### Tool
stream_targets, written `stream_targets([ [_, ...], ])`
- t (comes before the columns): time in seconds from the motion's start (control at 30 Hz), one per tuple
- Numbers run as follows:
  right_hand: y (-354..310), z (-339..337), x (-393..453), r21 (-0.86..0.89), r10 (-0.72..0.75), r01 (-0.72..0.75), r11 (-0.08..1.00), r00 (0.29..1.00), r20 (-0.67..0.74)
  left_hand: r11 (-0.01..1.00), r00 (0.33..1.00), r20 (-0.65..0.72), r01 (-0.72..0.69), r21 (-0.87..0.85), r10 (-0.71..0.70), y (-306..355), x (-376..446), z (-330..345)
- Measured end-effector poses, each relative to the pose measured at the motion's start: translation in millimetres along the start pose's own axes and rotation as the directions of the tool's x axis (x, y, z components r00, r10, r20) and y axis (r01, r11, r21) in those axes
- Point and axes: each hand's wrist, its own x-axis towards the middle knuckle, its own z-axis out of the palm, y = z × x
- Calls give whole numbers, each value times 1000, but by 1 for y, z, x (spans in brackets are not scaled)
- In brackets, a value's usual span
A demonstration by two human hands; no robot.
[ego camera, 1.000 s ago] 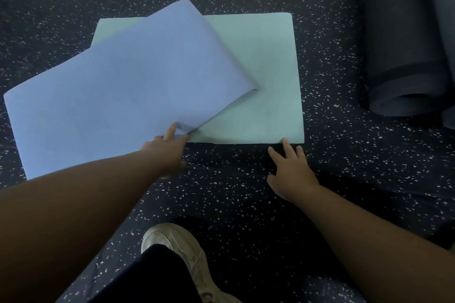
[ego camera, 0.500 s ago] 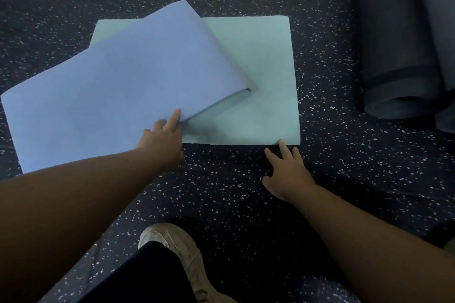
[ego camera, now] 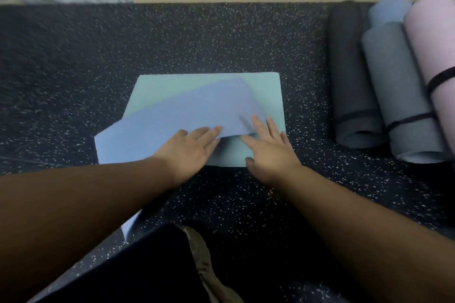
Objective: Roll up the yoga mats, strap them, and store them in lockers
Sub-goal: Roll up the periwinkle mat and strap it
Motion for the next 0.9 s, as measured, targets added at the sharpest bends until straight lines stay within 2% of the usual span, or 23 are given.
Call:
stream_targets([
  [0.17, -11, -39, -49, -47, -30, 26, 999, 996, -82, 998, 995, -91, 24, -59, -29, 8, -38, -50],
  [0.3, -14, -64, -91, -55, -67, 61, 997, 990, -122, 981, 981, -148, 100, -166, -125, 9, -71, -76],
  [0.4, -13, -79, -120, -4, -54, 55, 999, 985, -164, 929, 957, -111, 225, -293, -267, 6, -97, -89],
  [0.5, -5, -93, -146, 53, -26, 36, 998, 983, -181, 807, 917, 9, 355, -472, -398, -1, -120, -91],
  [0.57, 3, -100, -161, 91, -53, 71, 993, 980, -191, 726, 899, 81, 398, -561, -431, -4, -133, -92],
  [0.73, 2, -118, -207, 141, -102, 145, 979, 956, -274, 628, 895, 107, 384, -677, -433, -7, -149, -108],
  [0.9, 14, -121, -233, 156, -106, 169, 973, 931, -349, 643, 879, 43, 381, -664, -475, -1, -156, -133],
])
